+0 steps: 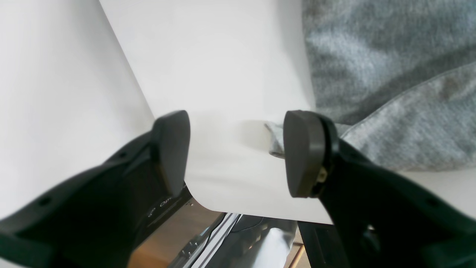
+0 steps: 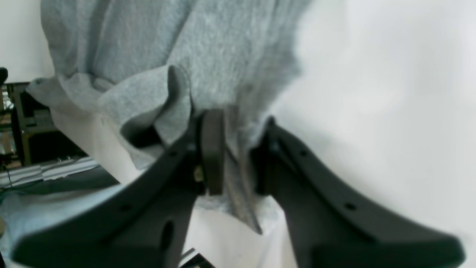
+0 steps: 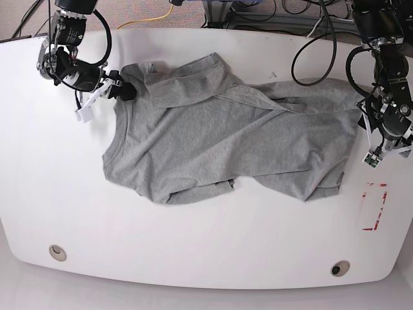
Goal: Layout the t-shirt on the table in an organized manner, then fold the t-shirt properly
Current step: 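Move the right gripper to the shirt shoulder and grasp it, then pull the grasped shoulder with the right gripper away from the shirt body, then release the shoulder and raise the right gripper clear of the shirt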
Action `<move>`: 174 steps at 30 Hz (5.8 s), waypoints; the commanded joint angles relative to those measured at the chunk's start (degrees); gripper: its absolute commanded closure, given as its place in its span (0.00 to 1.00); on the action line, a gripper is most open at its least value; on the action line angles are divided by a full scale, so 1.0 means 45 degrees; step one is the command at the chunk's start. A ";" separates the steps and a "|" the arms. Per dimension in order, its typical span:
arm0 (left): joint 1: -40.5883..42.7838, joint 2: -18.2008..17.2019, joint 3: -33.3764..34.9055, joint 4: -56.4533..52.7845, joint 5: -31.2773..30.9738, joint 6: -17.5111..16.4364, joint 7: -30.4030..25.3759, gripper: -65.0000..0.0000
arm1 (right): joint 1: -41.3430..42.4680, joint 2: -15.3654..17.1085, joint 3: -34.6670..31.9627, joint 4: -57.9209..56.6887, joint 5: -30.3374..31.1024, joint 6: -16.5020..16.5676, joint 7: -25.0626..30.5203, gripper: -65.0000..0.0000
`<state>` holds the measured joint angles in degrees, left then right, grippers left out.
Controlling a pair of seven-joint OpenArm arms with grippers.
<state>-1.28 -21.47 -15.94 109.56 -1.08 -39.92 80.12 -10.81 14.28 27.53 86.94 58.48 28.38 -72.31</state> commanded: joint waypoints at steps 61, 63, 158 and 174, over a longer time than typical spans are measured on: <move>0.0919 0.0230 -0.0081 0.0220 0.0113 -0.0017 -0.0026 0.43 | 0.0087 0.1895 0.3914 0.3138 -0.2182 0.0365 -0.1210 0.15; 0.0919 0.0230 -0.0081 0.0220 0.0113 -0.0017 -0.0026 0.43 | 0.0048 0.1661 0.4129 0.3431 -0.1908 0.0599 -0.1562 0.15; 0.0958 0.0406 0.0544 0.0162 0.0133 -0.0017 -0.0026 0.43 | 0.0067 0.1134 0.3641 0.3001 0.1491 0.0794 -0.1708 1.00; 0.1173 0.0425 0.0544 0.0181 0.0133 -0.0017 -0.0026 0.43 | -0.4094 0.1153 0.4598 0.3020 0.4675 0.0794 -0.1708 1.00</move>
<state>4.67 -18.76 -13.23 109.47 -0.91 -39.92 79.94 -27.44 18.55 46.96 99.61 75.37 31.55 -80.99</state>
